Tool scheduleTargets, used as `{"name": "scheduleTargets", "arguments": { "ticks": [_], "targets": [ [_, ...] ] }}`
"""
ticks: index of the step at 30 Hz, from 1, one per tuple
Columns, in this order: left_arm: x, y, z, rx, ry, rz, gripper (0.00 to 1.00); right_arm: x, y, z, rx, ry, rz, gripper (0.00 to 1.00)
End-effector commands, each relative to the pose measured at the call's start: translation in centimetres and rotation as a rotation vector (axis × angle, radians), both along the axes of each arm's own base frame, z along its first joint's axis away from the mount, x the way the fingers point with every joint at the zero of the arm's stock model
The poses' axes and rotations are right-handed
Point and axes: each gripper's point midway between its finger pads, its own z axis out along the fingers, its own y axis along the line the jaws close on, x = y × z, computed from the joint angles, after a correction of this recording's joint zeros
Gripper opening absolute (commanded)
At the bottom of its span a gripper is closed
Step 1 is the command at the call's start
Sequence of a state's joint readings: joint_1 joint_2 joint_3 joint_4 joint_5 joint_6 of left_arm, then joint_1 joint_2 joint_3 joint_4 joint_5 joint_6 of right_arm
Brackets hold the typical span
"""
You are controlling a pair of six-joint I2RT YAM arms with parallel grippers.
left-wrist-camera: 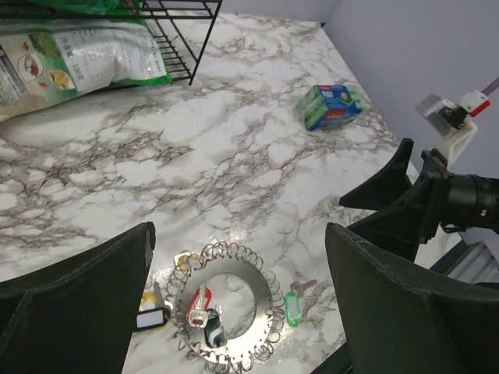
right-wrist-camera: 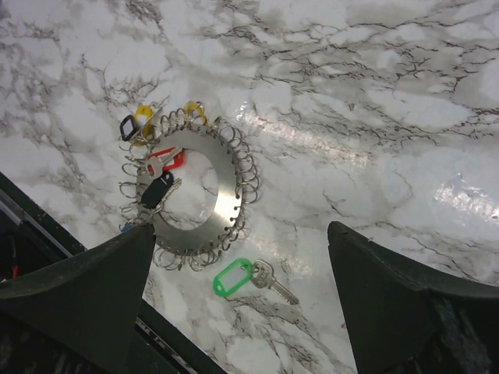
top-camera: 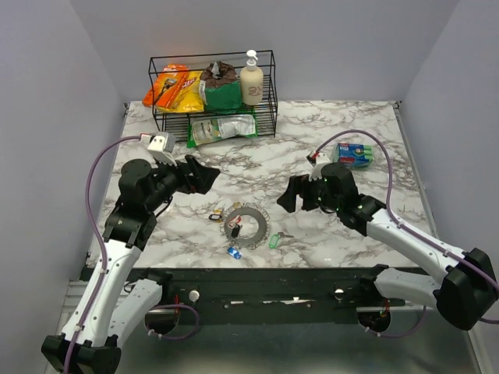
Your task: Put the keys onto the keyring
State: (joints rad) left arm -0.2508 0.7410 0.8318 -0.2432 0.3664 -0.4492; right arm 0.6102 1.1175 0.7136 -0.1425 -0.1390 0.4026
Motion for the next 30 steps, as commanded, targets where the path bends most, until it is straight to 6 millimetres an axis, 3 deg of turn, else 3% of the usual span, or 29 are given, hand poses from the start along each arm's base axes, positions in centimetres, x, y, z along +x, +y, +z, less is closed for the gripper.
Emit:
{"name": "scheduleTargets", "arguments": {
  "ticks": [1,5,8,10,19,22,30],
  "targets": [
    [0.7,1.9,-0.2,0.035,0.033,0.122,0.99,0.2,1.0,1.3,-0.021,-0.028,0.004,1.0],
    [0.8,2.5,-0.7,0.004,0.084,0.179,0.99,-0.9,2.3,0.3,-0.049,-0.003,0.06,1.0],
    [1.1,2.7,-2.5,-0.013,0.199,0.219,0.99,-1.8,3.4,-0.8,-0.074,0.031,0.1,1.0],
    [1.2,2.2,-4.4,0.018,0.28,0.188,0.99,-2.4,4.0,-1.6,-0.095,0.057,0.123,1.0],
    [1.8,3.6,-11.9,0.173,0.512,0.248,0.99,-6.6,6.7,-4.0,-0.131,0.143,0.214,0.99],
    [1.6,3.1,-13.7,0.18,0.586,0.22,0.99,-7.9,7.5,-4.7,-0.136,0.174,0.246,0.97],
    [1.8,3.7,-14.1,0.193,0.588,0.254,0.99,-8.8,8.8,-6.3,-0.15,0.227,0.276,0.88]
  ]
}}
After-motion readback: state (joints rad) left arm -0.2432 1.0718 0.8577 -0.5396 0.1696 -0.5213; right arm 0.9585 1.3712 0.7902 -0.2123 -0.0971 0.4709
